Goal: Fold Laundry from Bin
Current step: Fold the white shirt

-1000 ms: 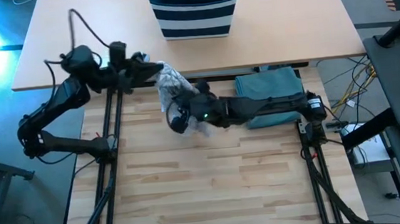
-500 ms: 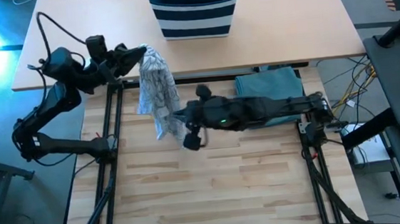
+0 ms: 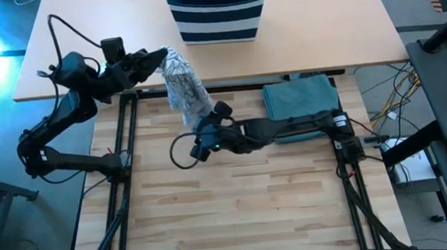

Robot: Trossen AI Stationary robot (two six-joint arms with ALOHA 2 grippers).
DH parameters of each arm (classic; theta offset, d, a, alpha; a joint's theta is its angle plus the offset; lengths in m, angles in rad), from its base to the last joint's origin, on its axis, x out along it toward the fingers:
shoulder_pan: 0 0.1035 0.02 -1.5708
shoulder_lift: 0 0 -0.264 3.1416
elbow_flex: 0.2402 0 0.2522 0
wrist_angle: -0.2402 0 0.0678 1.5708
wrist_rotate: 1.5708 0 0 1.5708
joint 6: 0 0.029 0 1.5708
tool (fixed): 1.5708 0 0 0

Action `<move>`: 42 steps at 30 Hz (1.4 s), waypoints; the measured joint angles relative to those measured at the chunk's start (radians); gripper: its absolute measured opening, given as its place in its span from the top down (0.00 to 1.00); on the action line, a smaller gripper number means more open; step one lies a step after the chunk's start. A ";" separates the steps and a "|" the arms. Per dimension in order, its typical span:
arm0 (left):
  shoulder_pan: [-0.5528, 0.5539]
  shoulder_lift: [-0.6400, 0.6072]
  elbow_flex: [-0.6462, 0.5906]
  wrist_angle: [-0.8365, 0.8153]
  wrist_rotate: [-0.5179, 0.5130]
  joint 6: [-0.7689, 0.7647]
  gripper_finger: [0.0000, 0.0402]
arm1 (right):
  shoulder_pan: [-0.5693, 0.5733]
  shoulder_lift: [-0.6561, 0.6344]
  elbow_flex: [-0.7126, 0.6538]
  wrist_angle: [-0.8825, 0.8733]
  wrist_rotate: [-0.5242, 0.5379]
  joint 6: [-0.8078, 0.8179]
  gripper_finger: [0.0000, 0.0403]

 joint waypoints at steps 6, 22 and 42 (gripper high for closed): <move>-0.006 -0.014 0.000 -0.001 0.016 0.007 0.99 | -0.038 0.011 -0.002 -0.084 0.045 0.093 0.54; -0.005 -0.029 0.000 -0.008 0.026 0.033 0.99 | 0.039 -0.064 -0.187 -0.012 -0.235 0.323 0.47; -0.005 -0.045 0.000 -0.019 0.040 0.055 0.99 | -0.043 -0.063 -0.384 0.537 -0.274 0.186 0.94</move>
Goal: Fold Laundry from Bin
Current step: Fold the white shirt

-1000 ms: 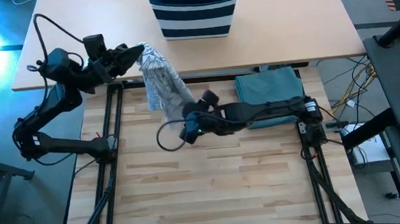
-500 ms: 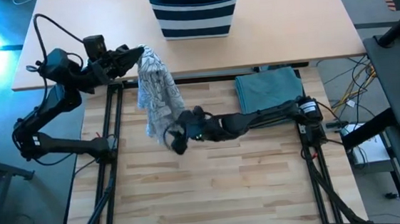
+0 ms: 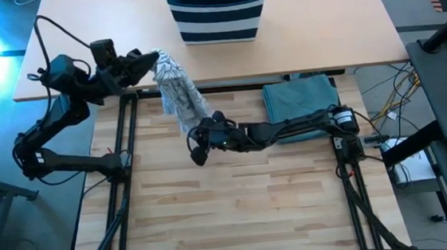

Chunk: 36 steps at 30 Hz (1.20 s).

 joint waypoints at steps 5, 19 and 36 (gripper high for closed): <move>0.002 -0.010 0.000 -0.111 -0.050 0.084 0.99 | 0.051 -0.076 0.047 -0.139 -0.002 -0.032 0.98; 0.000 -0.096 0.000 -0.666 0.093 0.329 0.99 | 0.293 -0.463 0.224 -0.654 -0.225 -0.215 0.98; -0.086 0.104 -0.246 -1.073 -0.112 0.388 0.68 | 0.342 -0.558 0.100 -1.039 -0.232 0.185 0.98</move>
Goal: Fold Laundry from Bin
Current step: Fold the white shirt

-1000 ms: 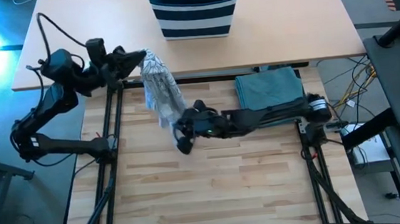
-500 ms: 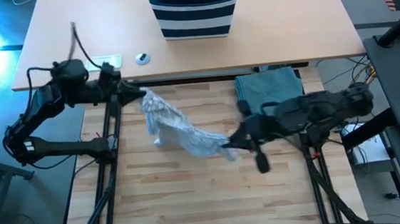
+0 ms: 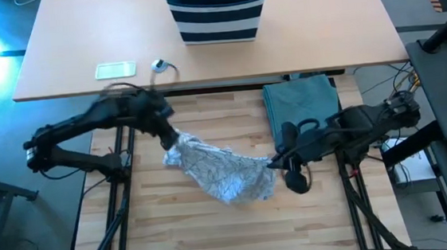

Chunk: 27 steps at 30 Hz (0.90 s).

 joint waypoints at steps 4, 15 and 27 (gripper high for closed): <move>-0.028 0.066 -0.074 0.003 0.012 0.176 0.53 | 0.000 0.002 -0.054 -0.087 -0.002 0.126 0.98; -0.070 0.139 0.032 -0.004 0.034 0.446 0.34 | 0.005 0.000 -0.107 -0.116 -0.020 0.211 0.98; -0.099 0.183 -0.023 0.330 0.082 0.613 0.33 | 0.004 0.000 -0.109 -0.116 -0.002 0.248 0.98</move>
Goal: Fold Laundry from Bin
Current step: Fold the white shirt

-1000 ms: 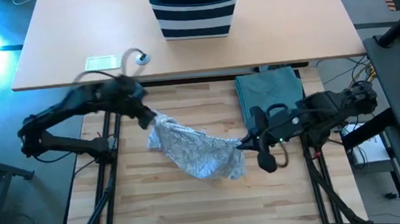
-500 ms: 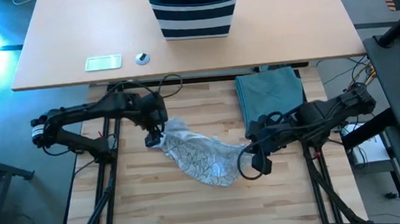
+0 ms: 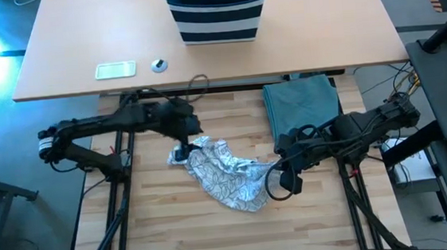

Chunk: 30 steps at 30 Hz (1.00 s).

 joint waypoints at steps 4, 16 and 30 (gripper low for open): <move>-0.033 0.088 -0.086 0.205 0.043 0.005 0.33 | 0.000 0.000 0.000 0.000 0.000 0.015 0.98; -0.197 0.396 -0.113 0.463 -0.096 0.026 0.50 | 0.000 0.000 0.000 -0.004 0.000 0.080 0.98; -0.199 0.519 -0.113 0.576 -0.241 -0.027 0.61 | 0.000 0.000 0.000 -0.005 0.000 0.086 0.98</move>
